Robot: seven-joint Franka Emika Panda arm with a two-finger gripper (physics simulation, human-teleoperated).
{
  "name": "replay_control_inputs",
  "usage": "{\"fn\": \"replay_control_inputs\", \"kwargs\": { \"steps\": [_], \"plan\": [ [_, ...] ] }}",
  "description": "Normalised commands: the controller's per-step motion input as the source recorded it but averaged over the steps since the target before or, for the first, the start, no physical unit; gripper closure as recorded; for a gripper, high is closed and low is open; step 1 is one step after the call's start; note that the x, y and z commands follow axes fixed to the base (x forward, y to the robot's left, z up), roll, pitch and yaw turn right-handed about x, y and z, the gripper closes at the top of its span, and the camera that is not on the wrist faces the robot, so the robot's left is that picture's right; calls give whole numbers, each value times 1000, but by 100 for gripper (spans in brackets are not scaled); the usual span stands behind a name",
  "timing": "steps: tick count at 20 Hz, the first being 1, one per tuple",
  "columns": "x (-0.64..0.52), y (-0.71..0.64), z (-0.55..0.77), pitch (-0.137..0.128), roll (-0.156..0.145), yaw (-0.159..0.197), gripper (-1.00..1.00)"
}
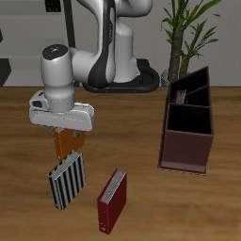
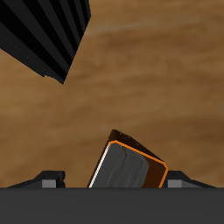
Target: Place the right red book into the left desk caddy's front compartment and place the orange book into the left desk caddy's left compartment and place the striped book into the left desk caddy's left compartment
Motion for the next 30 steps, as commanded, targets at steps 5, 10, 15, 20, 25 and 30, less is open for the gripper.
{"fn": "replay_control_inputs", "kwargs": {
  "steps": [5,10,15,20,25,30],
  "plan": [
    [-44,-3,-29,-4,14,-16,100],
    [-191,8,-10,22,-30,-35,100],
    [-248,184,158,2,-6,-18,100],
    [-347,150,293,12,-37,-16,100],
    [-421,345,475,-50,-27,20,100],
    [-270,237,278,-30,-26,-2,100]
  ]
}}
